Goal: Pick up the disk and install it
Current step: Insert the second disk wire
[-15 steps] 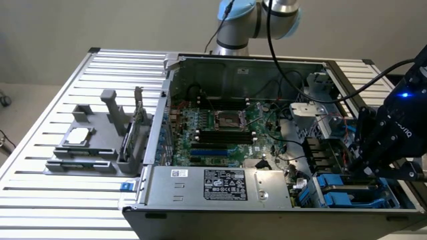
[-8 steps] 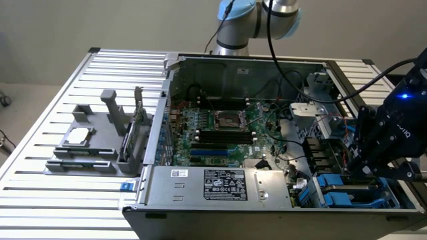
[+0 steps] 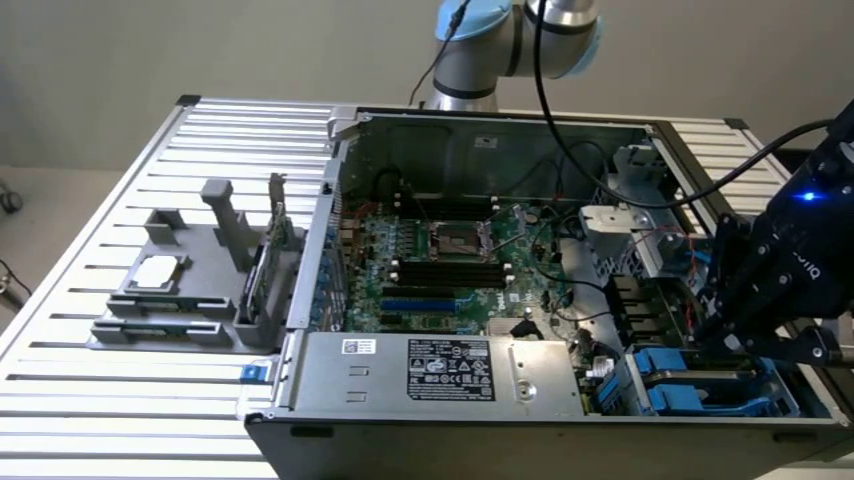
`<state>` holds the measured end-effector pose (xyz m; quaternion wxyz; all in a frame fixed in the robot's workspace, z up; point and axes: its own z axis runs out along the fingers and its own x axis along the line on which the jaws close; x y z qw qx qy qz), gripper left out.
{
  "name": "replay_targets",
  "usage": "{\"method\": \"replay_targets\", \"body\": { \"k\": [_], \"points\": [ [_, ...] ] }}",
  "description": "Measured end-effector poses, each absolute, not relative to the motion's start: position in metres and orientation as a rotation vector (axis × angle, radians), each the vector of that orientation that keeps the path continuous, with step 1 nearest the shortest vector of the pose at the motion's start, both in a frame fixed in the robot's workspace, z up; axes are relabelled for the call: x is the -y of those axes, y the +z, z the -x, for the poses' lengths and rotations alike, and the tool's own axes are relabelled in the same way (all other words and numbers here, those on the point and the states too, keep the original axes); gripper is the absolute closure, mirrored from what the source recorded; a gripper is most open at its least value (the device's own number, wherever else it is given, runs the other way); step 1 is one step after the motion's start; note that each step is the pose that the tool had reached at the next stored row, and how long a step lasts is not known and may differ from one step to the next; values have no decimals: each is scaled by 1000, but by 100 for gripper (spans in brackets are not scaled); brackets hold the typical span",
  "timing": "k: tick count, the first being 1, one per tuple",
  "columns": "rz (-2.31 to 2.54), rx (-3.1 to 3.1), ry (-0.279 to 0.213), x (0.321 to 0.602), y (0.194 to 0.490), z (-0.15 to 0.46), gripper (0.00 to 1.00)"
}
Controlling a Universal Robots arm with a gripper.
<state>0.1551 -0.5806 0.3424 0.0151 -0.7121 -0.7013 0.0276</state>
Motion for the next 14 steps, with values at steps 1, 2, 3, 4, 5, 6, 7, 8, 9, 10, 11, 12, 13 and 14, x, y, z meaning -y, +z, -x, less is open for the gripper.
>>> {"method": "replay_targets", "body": {
  "k": [1,2,3,4,5,6,7,8,9,10,11,12,13,14],
  "points": [
    [2216,2182,86,581,342,-155,84],
    [2216,2182,86,581,342,-155,84],
    [2216,2182,86,581,342,-155,84],
    [2216,2182,86,581,342,-155,84],
    [2216,2182,86,582,342,-155,84],
    [2216,2182,86,582,342,-155,84],
    [2216,2182,85,582,342,-155,84],
    [2216,2182,85,582,342,-155,84],
    [2216,2182,85,583,342,-155,84],
    [2216,2182,85,583,342,-155,84],
    [2215,2182,85,583,341,-155,84],
    [2215,2182,84,583,341,-155,84],
    [2215,2181,83,584,341,-155,84],
    [2215,2181,83,584,341,-155,84]
  ]
}}
